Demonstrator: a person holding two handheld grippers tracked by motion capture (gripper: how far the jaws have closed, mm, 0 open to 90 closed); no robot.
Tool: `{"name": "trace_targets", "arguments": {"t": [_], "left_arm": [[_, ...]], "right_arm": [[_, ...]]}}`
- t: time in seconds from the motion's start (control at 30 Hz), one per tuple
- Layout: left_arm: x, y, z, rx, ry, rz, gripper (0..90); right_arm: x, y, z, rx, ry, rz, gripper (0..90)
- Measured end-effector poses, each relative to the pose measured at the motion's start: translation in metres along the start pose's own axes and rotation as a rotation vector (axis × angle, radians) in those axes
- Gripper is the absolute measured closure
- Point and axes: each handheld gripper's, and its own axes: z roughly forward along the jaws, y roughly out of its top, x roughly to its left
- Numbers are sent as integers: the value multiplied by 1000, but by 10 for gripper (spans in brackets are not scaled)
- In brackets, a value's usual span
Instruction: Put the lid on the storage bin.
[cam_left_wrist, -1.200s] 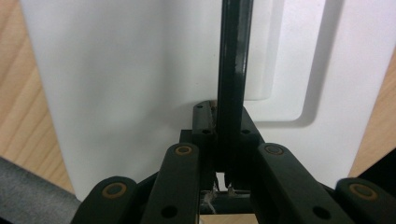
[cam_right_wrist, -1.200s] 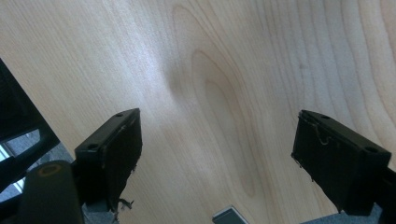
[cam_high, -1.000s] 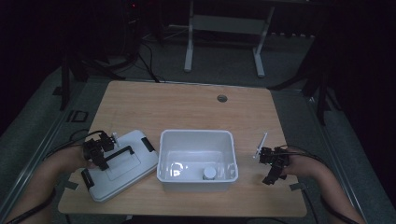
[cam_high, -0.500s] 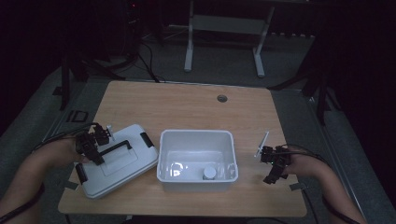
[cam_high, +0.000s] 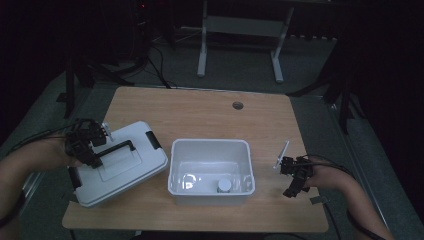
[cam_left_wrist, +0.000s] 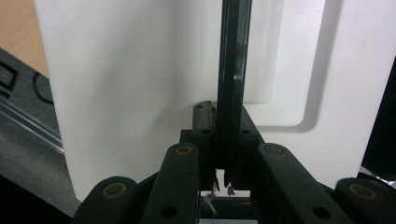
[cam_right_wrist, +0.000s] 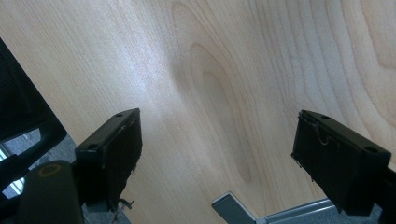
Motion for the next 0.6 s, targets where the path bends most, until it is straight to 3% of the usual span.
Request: {"name": "trace_targets", "arguments": {"t": [0.27,0.6], "left_arm": [[-5,10,-25,-26,21,25,836],[-26,49,-49,-26,32,131,836]], "right_arm": [[1,2,-2,-8,-1,-6,155],[2,4,-3,-3,-3,-13,155]]}}
